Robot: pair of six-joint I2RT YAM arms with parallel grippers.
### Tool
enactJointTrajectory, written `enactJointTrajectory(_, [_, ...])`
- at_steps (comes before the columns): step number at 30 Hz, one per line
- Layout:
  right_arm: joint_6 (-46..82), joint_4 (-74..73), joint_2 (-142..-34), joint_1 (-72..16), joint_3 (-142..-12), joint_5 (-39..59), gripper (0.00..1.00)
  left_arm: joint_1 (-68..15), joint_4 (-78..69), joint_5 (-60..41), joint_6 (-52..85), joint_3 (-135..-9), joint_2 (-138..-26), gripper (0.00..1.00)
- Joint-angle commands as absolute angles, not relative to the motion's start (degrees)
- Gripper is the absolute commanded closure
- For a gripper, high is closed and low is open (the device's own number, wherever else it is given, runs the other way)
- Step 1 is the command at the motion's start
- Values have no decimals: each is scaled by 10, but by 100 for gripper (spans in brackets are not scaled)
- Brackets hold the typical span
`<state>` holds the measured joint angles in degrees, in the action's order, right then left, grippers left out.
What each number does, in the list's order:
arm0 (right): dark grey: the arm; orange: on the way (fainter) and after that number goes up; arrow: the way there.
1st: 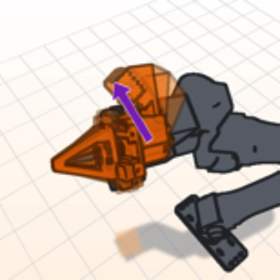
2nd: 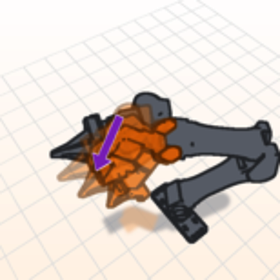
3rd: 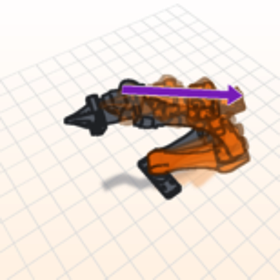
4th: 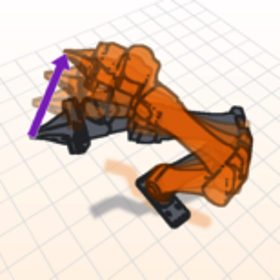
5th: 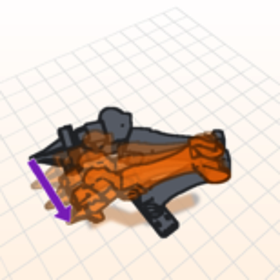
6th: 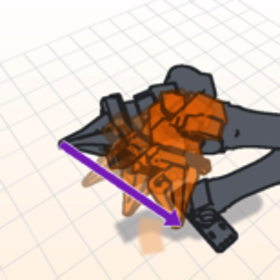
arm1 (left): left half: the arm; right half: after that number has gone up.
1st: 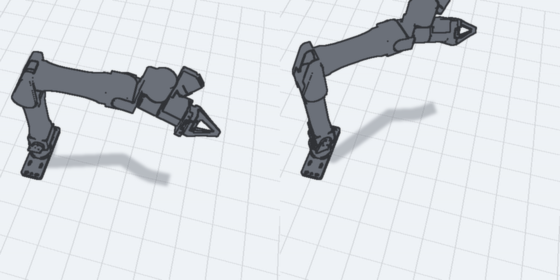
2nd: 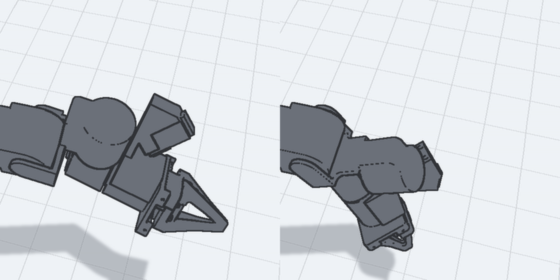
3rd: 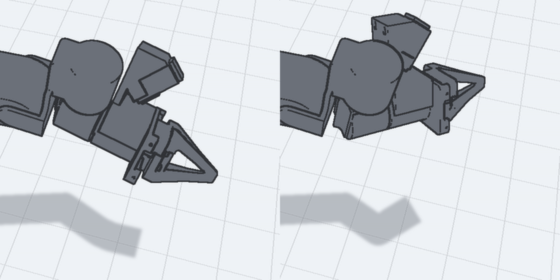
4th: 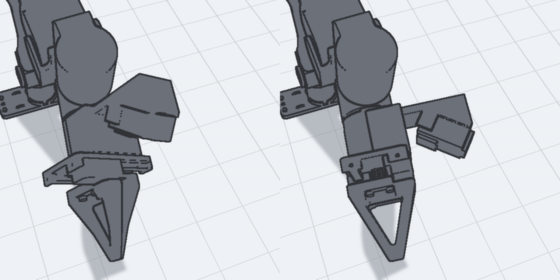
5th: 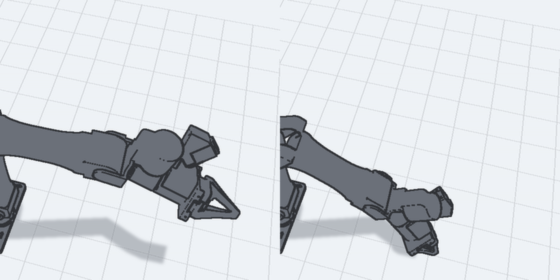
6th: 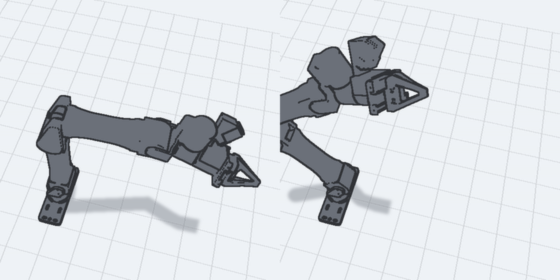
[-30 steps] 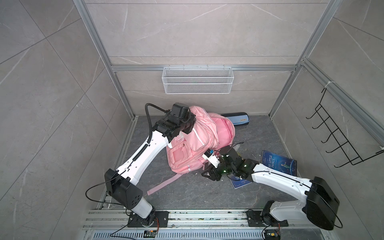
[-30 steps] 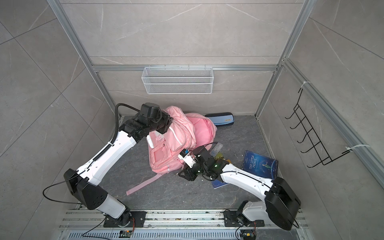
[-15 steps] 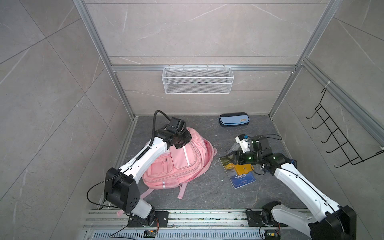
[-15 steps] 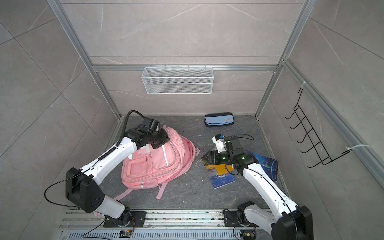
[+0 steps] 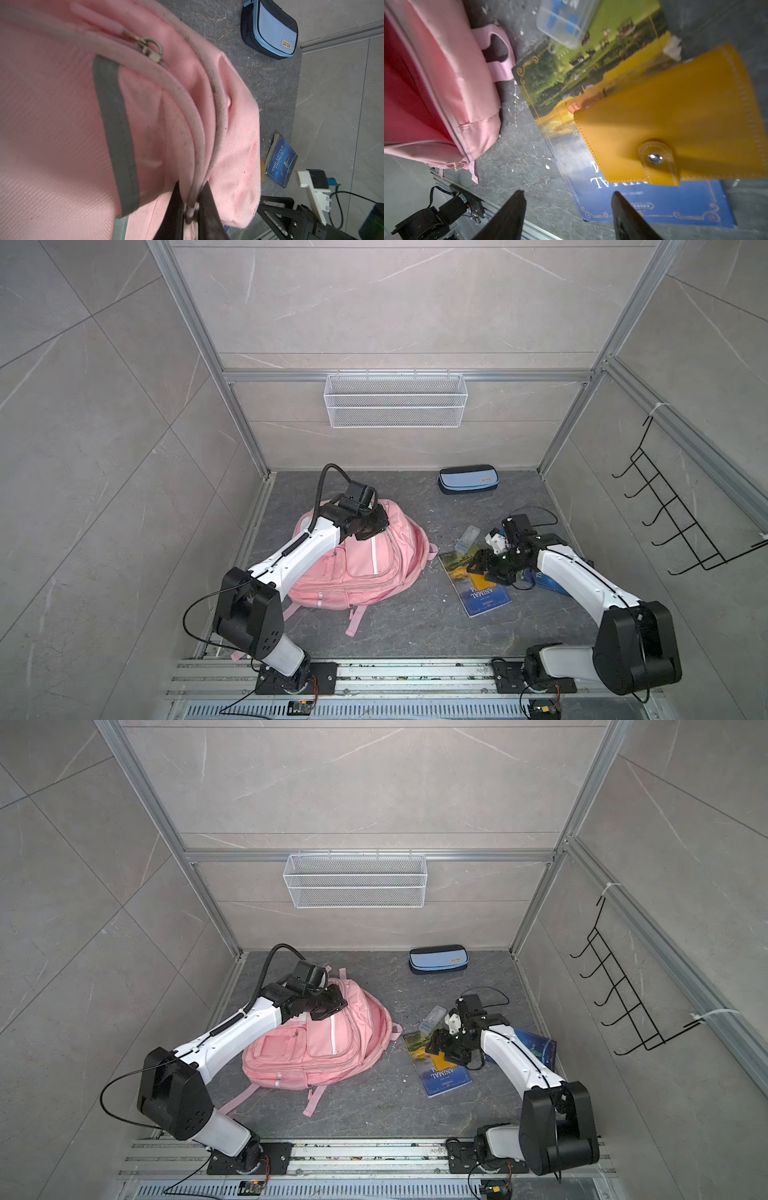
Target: Pack the student bag
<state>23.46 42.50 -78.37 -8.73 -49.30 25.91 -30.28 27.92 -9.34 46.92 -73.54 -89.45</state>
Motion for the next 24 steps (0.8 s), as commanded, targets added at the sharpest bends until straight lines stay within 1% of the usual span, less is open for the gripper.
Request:
enactJointTrajectory(1, [273, 382, -807, -87, -478, 305, 29, -306, 232, -109, 447, -729, -851, 100])
enactJointTrajectory(6, [282, 352, -846, -91, -477, 351, 27, -306, 230, -109, 452, -713, -847, 100])
enactJointTrajectory(12, [274, 342, -890, -91, -484, 304, 27, -306, 235, -115, 447, -711, -851, 100])
enactJointTrajectory(15, [270, 340, -905, -87, -497, 265, 27, -306, 264, -112, 431, -715, -862, 100])
enactJointTrajectory(20, [259, 343, -914, -73, -528, 211, 28, -312, 298, -83, 405, -696, -871, 100])
enactJointTrajectory(24, [246, 348, -930, -64, -558, 190, 28, -322, 319, -60, 377, -688, -887, 100])
